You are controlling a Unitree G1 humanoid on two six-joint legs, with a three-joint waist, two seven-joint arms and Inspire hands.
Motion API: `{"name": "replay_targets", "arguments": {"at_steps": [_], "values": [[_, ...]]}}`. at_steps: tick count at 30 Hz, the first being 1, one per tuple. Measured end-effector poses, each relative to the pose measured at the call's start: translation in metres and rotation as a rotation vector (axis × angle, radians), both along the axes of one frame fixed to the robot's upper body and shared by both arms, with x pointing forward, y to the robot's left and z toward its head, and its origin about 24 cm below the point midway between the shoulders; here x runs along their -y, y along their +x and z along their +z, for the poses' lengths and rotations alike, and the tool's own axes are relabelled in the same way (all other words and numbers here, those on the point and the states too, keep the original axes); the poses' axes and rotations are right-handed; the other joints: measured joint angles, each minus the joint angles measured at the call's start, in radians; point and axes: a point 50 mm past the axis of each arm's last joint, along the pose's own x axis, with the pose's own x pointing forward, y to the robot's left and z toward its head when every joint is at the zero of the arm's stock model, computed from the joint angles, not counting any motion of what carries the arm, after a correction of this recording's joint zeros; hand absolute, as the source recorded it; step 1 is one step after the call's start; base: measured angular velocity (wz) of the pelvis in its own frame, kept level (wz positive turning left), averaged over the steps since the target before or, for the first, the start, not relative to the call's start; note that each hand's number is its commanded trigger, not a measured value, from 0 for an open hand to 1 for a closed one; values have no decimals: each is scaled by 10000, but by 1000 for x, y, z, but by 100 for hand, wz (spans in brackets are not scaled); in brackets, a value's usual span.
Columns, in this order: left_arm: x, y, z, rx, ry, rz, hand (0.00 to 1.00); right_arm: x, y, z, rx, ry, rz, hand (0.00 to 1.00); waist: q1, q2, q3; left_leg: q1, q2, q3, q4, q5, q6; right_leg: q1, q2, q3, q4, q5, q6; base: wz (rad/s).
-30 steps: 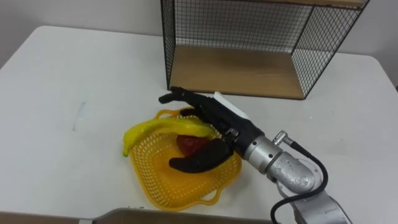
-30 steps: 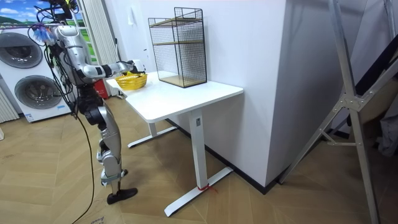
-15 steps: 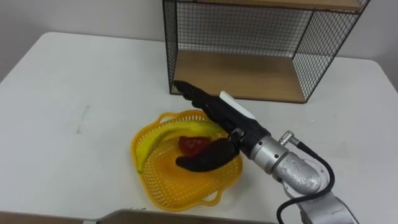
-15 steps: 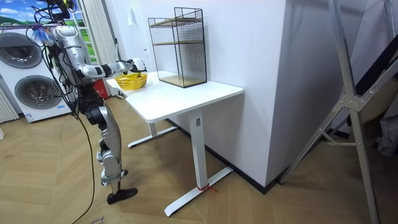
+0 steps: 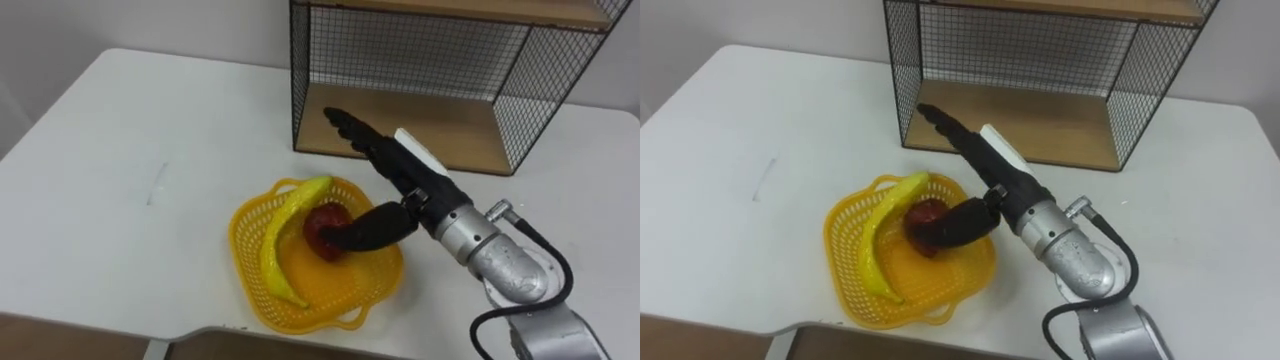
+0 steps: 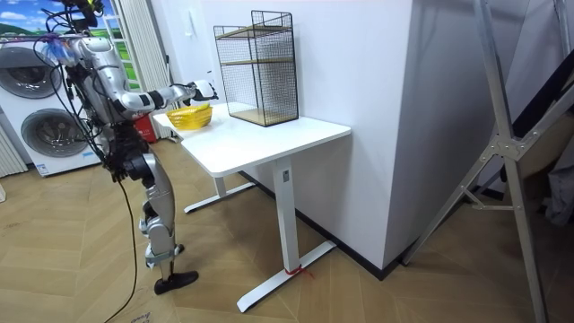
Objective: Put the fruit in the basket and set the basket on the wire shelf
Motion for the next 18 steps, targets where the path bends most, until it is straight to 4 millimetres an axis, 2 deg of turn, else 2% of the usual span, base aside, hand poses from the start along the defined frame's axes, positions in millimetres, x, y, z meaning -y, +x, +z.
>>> {"name": "replay_targets", "arguments": {"at_steps": [5, 9, 10, 11, 15, 17, 18], "values": [[-24, -11, 12, 717, 1699, 3934, 0, 20, 1, 6, -389, 2516, -1026, 0, 209, 27, -5, -10, -12, -192, 8, 0, 0, 27, -9, -99, 9, -1, 1, 6], [-43, -14, 25, 1187, 3292, 6647, 0, 44, 1, 16, -109, 4191, -2291, 0, 407, 202, -39, 23, -16, -177, 14, -2, 2, 45, -16, -86, 33, 0, 1, 0], [-46, -14, 27, 1181, 3528, 6960, 0, 46, 0, 17, -91, 4405, -2463, 0, 407, 240, -47, 25, -22, -209, 15, -2, 2, 67, -21, -109, 28, 0, 2, 5], [-52, -14, 32, 1146, 4044, 7443, 0, 51, -3, 19, -47, 4816, -2765, 0, 388, 352, -19, 108, -27, -232, 13, -3, 3, 155, -33, -157, 26, -2, 5, 8], [-71, -2, 51, 1285, 5749, 8078, 0, 64, -6, 23, 163, 5450, -3490, 0, 363, 732, -82, 119, -103, -249, 12, 16, 36, 86, -119, -177, 63, -79, 53, 2], [-85, 9, 67, 1931, 6586, 8534, 0, 71, -9, 22, 208, 5461, -3929, 0, 346, 760, -168, 93, -127, -264, 8, 33, 50, -17, -146, -160, 98, -124, 68, 0], [-95, 16, 81, 2506, 7265, 8697, 0, 75, -10, 21, 250, 5456, -4165, 0, 355, 753, -170, 133, -132, -259, -4, 40, 55, -27, -156, -156, 193, -132, 69, 0]]}}
